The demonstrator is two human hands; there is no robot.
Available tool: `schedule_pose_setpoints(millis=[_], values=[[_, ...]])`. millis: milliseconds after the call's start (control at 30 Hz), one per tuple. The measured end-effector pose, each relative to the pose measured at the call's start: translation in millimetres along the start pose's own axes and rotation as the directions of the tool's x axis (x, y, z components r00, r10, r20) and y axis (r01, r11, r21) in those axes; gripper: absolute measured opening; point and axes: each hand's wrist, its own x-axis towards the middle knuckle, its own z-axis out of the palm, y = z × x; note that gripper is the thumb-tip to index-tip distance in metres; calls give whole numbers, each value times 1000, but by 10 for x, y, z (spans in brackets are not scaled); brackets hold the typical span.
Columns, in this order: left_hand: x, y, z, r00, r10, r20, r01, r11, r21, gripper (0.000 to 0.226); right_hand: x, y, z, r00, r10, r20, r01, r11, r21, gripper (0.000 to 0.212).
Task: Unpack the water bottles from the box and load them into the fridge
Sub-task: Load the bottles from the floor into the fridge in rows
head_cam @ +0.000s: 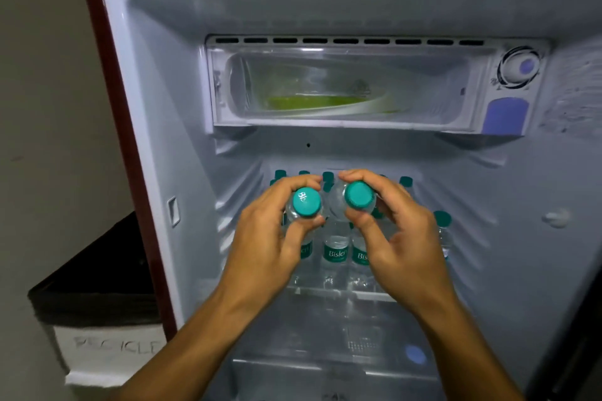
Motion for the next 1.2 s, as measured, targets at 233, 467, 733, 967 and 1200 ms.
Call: schedule_pose_setpoints(millis=[233, 467, 733, 967, 1200], values=[[427, -78, 292, 994, 106, -7, -105, 994, 10, 39, 188, 231, -210, 998, -6, -59, 3, 998, -60, 39], [844, -228, 668, 998, 60, 36, -60, 998, -24, 32, 352, 547, -370, 990, 127, -65, -132, 987, -93, 40], [1105, -450, 990, 991, -35, 128, 48, 994, -96, 37, 507, 822, -551, 968, 226, -106, -237, 966, -108, 40], [1285, -627, 1249, 952, -177, 248, 197, 979, -57, 39, 683, 1134, -602, 911, 381, -154, -402, 905, -137, 40], [1403, -846, 1526, 942, -235, 239, 231, 972, 44, 44, 856, 1448, -611, 854, 492, -166, -519, 827, -216, 37]])
